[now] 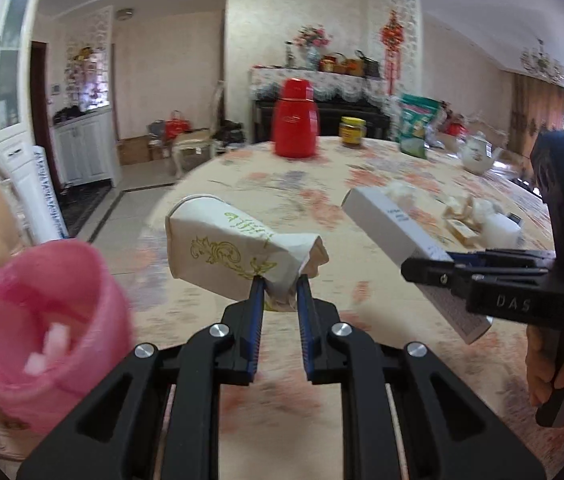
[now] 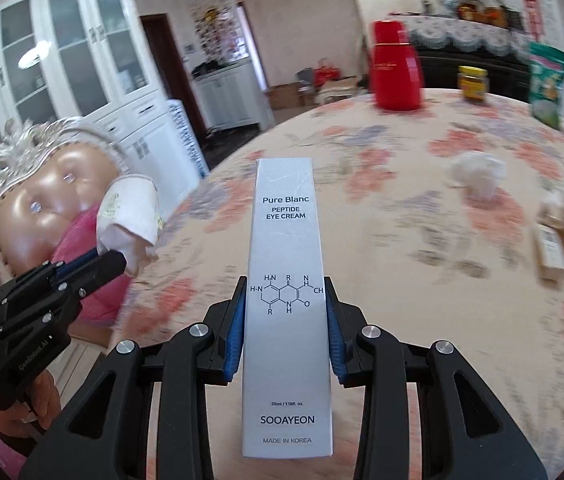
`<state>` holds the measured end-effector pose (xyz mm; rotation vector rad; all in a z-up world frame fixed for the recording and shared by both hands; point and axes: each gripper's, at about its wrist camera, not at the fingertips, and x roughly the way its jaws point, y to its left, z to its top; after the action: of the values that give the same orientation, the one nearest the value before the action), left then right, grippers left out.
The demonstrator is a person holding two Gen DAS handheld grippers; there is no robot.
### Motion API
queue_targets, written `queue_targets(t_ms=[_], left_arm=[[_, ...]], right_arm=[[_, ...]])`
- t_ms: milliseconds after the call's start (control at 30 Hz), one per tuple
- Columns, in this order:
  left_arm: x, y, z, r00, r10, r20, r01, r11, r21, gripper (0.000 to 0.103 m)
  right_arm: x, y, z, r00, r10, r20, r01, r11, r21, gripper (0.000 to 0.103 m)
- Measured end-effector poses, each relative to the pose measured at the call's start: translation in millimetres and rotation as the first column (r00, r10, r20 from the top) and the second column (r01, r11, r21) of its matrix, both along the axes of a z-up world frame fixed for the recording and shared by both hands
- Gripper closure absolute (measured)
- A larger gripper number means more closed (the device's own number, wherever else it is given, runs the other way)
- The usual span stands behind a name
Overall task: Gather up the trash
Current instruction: 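Carry the eye-cream box and tissue pack to the pink bin and release both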
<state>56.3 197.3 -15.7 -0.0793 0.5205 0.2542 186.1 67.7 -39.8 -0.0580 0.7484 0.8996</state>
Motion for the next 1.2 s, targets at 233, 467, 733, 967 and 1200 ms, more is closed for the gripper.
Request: queue_targets(t_ms=[233,467,733,967,1200], left_arm=[[-45.7,65.3,6.7,0.987,0.158,0.007,-0.158,0.987,0.015,0.087],[-80.3,128.2,6.8,0.964,0.267,-0.01,-0.266,0.962,0.061,0.087],[-104.2,190.2,-10.8,0.945,0.325,-0.033,-0.325,0.946,0.009,0.087],[-105.8,214.8,-29.9,0.944,0.321,-0.075,-0.322,0.947,-0.011,0.085],[-123.5,220.7,-35.2,0.926,0.373,-0.057,-0.376,0.926,-0.041,0.054]], right_arm=[[-26.7,86.5,9.7,0.989,0.151,-0.008,-0.151,0.988,0.012,0.068],[-49.3,162.6,23.0,0.967,0.256,-0.003,-0.255,0.966,0.028,0.068],[-62.7,227.4,21.3,0.947,0.321,-0.013,-0.321,0.947,0.002,0.068],[-77.3,266.6,18.4,0.93,0.366,0.034,-0.365,0.93,-0.032,0.067],[-73.9,262.1,12.0,0.933,0.359,0.035,-0.358,0.933,-0.024,0.048]])
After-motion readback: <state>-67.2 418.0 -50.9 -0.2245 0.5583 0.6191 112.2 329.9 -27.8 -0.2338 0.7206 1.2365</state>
